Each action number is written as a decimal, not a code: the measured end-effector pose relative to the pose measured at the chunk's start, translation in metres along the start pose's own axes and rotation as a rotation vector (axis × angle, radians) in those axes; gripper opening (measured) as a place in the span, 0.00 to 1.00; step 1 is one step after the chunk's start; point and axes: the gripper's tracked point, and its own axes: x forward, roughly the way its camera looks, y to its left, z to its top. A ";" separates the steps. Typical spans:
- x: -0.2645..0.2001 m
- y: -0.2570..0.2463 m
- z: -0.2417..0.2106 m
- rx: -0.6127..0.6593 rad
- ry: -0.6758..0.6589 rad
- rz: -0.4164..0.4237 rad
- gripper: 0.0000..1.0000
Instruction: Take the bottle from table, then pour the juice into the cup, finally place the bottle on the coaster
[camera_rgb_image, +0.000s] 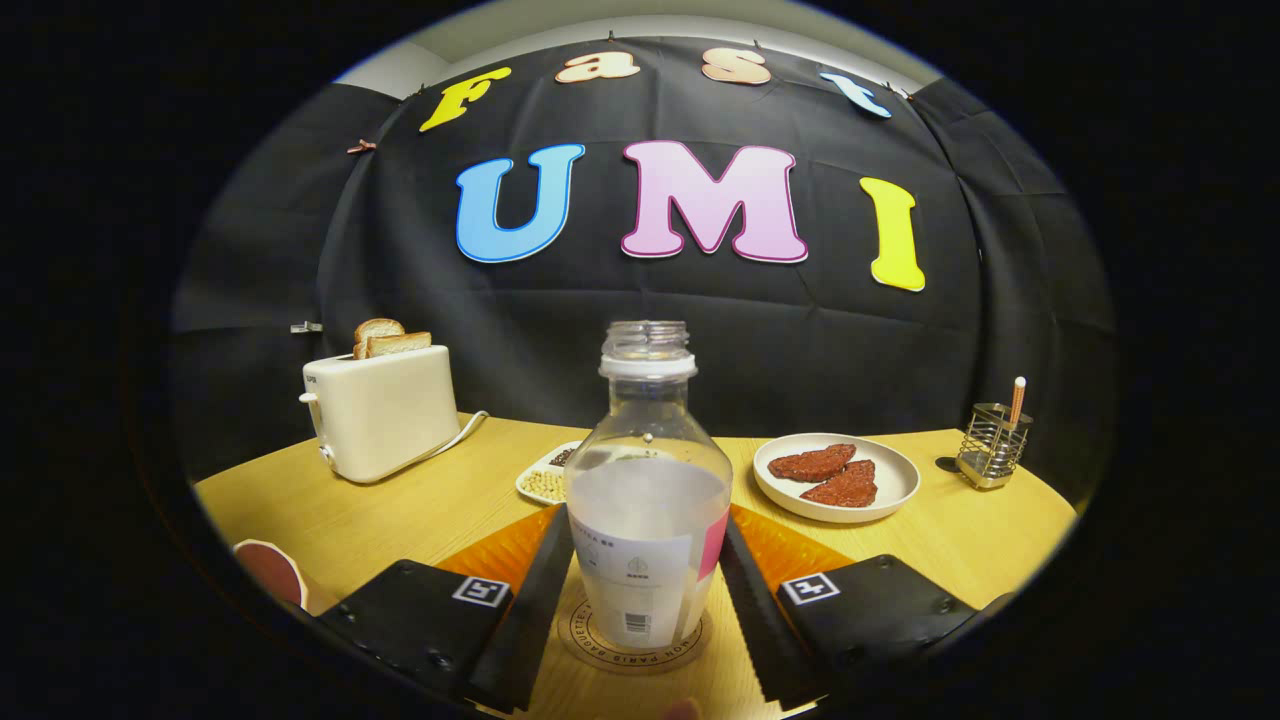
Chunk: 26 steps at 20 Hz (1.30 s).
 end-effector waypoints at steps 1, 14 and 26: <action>0.000 0.000 0.001 0.000 0.000 -0.001 0.92; -0.040 -0.006 0.017 0.001 -0.021 -0.023 0.97; -0.173 -0.017 0.127 -0.063 -0.067 0.011 0.96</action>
